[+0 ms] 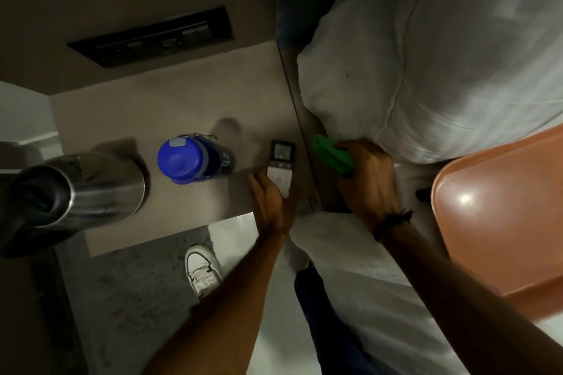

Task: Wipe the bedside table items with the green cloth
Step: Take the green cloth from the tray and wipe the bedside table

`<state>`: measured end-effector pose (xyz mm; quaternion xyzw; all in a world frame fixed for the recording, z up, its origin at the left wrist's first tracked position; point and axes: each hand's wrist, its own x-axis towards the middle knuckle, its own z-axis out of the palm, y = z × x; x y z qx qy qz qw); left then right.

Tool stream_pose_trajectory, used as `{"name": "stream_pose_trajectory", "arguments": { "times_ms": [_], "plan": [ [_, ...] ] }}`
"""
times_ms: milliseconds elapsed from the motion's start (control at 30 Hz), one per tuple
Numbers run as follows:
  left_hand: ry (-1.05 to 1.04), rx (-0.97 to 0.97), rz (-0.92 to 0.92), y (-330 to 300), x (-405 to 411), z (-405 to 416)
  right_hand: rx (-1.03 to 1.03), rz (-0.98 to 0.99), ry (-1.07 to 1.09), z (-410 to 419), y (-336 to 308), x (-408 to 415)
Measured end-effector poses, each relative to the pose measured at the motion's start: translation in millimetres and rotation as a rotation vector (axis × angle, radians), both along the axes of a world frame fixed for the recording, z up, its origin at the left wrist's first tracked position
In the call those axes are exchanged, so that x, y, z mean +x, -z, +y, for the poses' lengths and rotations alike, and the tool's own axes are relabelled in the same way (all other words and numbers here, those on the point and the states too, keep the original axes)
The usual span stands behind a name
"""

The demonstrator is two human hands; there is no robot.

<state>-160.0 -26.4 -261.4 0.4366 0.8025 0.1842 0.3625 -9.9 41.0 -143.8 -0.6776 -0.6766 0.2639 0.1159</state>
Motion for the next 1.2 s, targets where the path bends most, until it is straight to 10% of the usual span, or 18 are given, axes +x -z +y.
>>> {"name": "stream_pose_trajectory", "arguments": {
  "times_ms": [200, 567, 767, 967, 1200],
  "plan": [
    [0.091, -0.004, -0.047, -39, -24, -62, -0.043, 0.032, 0.041, -20, -13, -24],
    [0.099, 0.048, -0.035, -70, -58, -111, -0.081, -0.084, -0.750, -86, 3, -46],
    [0.060, 0.022, -0.008, -66, -68, -122, -0.158, -0.063, -0.279, -80, 4, -22],
    [0.098, 0.066, -0.051, -73, -58, -109, 0.064, -0.024, -0.554, -87, -6, -76],
    [-0.001, 0.018, -0.005, -61, -50, -112, -0.200, -0.168, -0.627, -82, 11, -26]
  ]
}}
